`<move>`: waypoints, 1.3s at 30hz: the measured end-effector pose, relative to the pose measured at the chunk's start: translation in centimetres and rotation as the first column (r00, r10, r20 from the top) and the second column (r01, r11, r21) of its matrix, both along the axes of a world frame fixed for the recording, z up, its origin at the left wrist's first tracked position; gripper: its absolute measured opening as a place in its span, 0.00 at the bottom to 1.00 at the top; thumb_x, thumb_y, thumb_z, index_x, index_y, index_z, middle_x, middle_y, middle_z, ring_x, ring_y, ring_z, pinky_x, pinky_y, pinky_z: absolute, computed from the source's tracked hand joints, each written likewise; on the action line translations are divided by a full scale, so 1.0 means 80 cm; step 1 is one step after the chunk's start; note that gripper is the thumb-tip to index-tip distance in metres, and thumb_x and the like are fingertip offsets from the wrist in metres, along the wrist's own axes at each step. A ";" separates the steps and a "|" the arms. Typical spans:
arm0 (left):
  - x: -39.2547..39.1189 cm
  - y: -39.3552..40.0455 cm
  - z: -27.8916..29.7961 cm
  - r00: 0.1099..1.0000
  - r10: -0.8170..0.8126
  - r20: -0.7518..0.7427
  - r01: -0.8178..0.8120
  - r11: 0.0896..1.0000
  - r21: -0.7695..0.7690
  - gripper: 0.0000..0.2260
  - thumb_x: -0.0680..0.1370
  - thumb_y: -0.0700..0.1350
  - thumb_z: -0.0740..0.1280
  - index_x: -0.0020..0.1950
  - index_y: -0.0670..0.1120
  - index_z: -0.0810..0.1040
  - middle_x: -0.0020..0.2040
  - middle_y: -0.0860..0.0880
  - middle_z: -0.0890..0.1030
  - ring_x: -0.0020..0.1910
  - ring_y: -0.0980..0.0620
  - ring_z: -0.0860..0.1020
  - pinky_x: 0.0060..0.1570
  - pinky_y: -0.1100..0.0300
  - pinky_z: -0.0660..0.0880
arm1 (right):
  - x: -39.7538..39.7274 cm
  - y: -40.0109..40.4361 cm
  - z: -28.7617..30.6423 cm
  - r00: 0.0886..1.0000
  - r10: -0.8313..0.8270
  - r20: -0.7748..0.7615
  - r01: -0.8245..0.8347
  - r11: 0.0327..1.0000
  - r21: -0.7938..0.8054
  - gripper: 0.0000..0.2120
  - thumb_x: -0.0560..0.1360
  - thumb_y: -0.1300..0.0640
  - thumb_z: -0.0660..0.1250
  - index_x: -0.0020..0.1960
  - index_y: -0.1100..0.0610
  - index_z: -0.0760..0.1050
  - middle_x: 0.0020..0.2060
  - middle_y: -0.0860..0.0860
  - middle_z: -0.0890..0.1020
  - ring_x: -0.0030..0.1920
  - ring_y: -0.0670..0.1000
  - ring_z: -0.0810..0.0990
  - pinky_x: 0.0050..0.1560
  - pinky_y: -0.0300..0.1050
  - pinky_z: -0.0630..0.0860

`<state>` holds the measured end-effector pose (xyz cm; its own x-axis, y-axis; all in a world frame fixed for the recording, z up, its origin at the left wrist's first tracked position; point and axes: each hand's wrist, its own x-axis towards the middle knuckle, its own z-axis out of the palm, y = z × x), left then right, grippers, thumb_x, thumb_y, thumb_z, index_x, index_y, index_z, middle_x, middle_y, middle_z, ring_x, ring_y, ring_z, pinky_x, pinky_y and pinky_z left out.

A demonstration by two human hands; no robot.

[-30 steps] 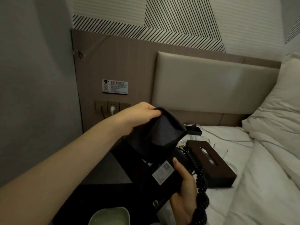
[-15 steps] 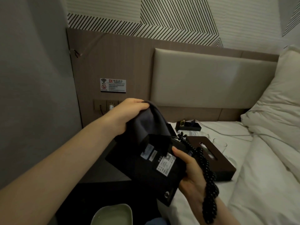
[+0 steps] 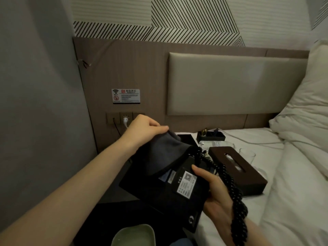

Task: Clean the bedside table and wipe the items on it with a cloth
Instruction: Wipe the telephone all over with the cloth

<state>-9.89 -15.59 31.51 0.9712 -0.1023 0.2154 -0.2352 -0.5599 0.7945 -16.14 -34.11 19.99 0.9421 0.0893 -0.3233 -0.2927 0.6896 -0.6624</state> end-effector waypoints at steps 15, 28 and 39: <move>0.010 0.037 -0.041 0.929 -0.309 0.202 0.168 0.841 0.515 0.17 0.78 0.58 0.63 0.67 0.65 0.70 0.72 0.55 0.63 0.73 0.51 0.56 0.72 0.43 0.52 | -0.011 -0.013 0.013 0.999 -0.039 -0.012 0.038 0.999 -0.005 0.19 0.62 0.65 0.74 0.52 0.64 0.81 0.45 0.63 0.85 0.42 0.63 0.85 0.35 0.59 0.81; -0.012 -0.031 -0.063 0.758 -0.474 0.447 -0.099 0.594 0.798 0.24 0.81 0.58 0.44 0.51 0.50 0.77 0.46 0.51 0.80 0.47 0.48 0.79 0.53 0.52 0.72 | 0.003 0.023 0.008 0.995 -0.043 0.093 0.051 0.995 -0.086 0.19 0.65 0.62 0.69 0.56 0.63 0.81 0.50 0.62 0.84 0.50 0.60 0.84 0.50 0.53 0.79; 0.004 0.045 -0.071 0.649 -0.329 0.686 -0.383 0.637 0.668 0.15 0.79 0.52 0.59 0.50 0.46 0.84 0.51 0.48 0.84 0.59 0.46 0.78 0.70 0.43 0.64 | -0.004 -0.012 0.006 1.000 0.023 0.012 -0.021 0.992 -0.121 0.22 0.58 0.63 0.77 0.53 0.63 0.83 0.50 0.64 0.84 0.48 0.64 0.84 0.40 0.57 0.81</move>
